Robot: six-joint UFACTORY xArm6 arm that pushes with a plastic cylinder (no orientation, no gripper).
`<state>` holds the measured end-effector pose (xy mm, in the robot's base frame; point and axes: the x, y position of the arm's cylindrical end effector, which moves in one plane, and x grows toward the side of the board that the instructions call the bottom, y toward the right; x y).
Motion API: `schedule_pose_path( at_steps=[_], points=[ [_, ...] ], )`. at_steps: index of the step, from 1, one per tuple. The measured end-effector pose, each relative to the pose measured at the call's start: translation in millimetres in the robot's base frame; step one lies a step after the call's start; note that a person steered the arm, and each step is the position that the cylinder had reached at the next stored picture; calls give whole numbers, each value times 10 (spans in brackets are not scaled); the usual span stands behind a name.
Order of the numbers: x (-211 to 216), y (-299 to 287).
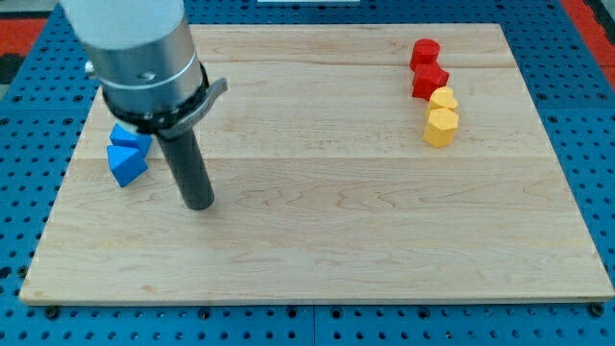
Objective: Slide your arm towards the center of the board
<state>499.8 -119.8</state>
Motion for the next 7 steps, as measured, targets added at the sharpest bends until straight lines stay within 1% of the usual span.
schedule_pose_path(
  at_steps=[1,2,3,5,6,7],
  points=[
    [-221,165],
    [-187,121],
    [-177,-57],
    [-22,-224],
    [-61,-316],
    [-84,-266]
  ],
)
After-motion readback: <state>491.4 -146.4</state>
